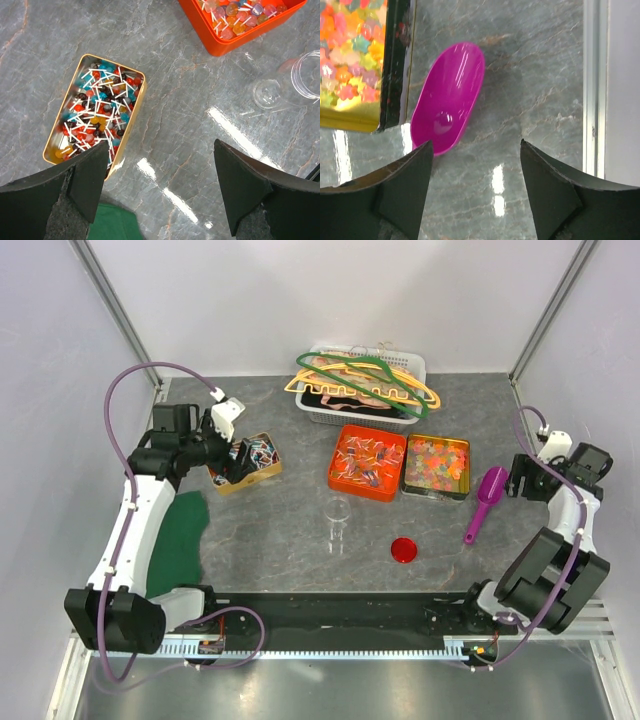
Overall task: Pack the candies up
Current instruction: Pick up the spatula from the center of the board.
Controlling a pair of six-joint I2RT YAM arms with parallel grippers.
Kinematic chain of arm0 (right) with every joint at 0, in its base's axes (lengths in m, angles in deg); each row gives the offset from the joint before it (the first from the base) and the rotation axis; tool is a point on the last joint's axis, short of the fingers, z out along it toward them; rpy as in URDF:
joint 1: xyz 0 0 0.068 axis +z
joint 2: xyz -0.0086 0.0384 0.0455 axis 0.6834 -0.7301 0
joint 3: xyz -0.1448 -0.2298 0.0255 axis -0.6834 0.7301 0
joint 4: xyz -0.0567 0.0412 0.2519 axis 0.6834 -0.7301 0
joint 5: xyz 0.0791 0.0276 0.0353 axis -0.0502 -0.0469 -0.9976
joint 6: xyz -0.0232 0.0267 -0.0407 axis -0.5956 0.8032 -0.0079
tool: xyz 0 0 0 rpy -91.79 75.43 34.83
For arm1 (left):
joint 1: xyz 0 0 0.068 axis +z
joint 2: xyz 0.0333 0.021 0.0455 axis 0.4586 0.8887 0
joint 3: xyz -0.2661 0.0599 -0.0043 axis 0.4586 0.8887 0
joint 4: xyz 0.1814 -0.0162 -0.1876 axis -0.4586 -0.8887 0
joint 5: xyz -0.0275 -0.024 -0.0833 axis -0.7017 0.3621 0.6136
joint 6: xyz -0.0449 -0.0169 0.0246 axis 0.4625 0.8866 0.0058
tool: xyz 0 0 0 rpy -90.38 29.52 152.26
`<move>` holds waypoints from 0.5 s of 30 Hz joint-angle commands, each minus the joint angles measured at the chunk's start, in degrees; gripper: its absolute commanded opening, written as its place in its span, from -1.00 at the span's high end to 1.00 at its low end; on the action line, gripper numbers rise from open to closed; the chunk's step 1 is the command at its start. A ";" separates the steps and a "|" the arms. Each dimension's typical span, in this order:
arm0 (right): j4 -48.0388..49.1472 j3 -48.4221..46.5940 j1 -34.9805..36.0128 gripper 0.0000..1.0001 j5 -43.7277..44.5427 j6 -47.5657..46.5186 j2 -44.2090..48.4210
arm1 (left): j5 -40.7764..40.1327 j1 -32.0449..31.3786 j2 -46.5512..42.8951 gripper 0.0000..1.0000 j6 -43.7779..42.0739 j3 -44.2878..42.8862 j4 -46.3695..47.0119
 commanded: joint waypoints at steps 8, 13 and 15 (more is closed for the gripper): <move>11.45 3.05 6.39 -0.46 4.17 4.30 -2.87 | -0.37 -0.14 0.83 -0.83 4.33 -0.41 0.67; 16.12 6.05 9.13 -0.40 9.01 8.87 -3.31 | 0.42 -0.14 0.92 -0.83 5.03 1.17 2.16; 17.27 6.22 9.13 -0.38 11.20 9.92 -3.66 | 0.77 -0.14 0.74 -0.83 5.12 2.04 2.34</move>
